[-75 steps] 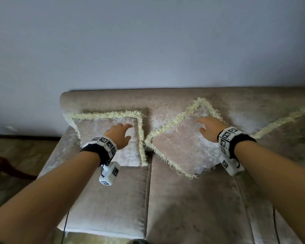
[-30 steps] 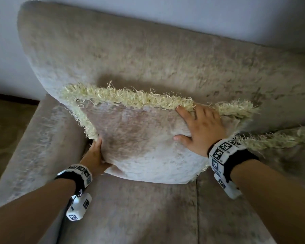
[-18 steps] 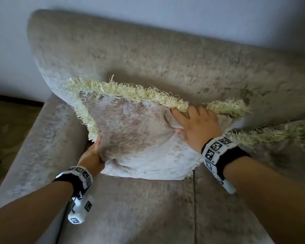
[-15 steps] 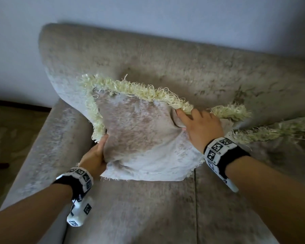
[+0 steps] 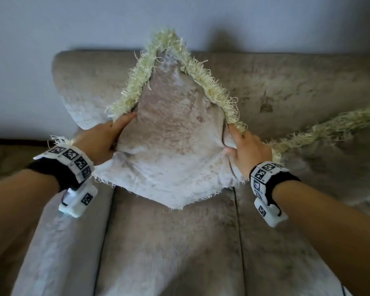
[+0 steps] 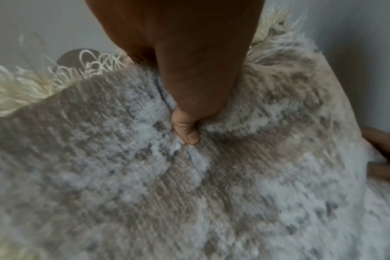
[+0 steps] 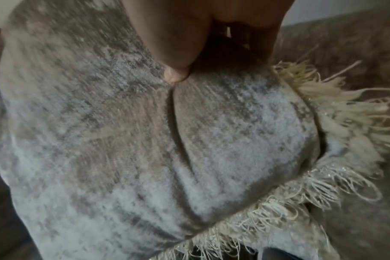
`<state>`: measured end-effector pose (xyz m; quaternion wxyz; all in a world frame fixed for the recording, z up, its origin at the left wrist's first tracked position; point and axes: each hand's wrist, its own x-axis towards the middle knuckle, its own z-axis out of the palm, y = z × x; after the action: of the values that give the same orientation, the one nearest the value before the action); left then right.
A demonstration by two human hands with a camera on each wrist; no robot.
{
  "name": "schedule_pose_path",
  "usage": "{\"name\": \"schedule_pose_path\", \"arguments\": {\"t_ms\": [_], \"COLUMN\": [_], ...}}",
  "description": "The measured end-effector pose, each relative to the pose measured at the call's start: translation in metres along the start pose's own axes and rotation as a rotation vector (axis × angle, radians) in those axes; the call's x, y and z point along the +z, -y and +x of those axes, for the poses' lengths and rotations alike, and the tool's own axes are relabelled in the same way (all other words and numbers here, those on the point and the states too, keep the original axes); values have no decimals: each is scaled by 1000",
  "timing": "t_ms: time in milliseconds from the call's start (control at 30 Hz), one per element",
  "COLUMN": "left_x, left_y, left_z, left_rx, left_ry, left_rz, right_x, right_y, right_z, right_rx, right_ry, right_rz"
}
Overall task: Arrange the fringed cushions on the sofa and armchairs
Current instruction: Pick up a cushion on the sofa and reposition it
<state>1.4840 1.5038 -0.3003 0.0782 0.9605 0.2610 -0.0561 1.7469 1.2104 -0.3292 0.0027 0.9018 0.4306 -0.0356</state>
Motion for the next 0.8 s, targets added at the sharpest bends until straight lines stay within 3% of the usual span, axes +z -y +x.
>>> {"name": "schedule_pose_path", "arguments": {"t_ms": [167,367,567,700,800], "left_x": [46,66,77,70,64], "left_y": [4,4,4,7,11], "left_z": [13,27,32,26,13], "left_rx": [-56,-96,-101,-66,-62], "left_ry": [-48,-109,-151,-262,-342], "left_rz": [43,146,194,264,238], "right_x": [51,81,88,80,65], "right_y": [3,0,0,2,1], "right_z": [7,11,18,13,8], "right_rx": [34,43,88,134,77], "right_ry": [16,-133,-119,-134,-181], "right_rz": [17,13,10,17,94]}}
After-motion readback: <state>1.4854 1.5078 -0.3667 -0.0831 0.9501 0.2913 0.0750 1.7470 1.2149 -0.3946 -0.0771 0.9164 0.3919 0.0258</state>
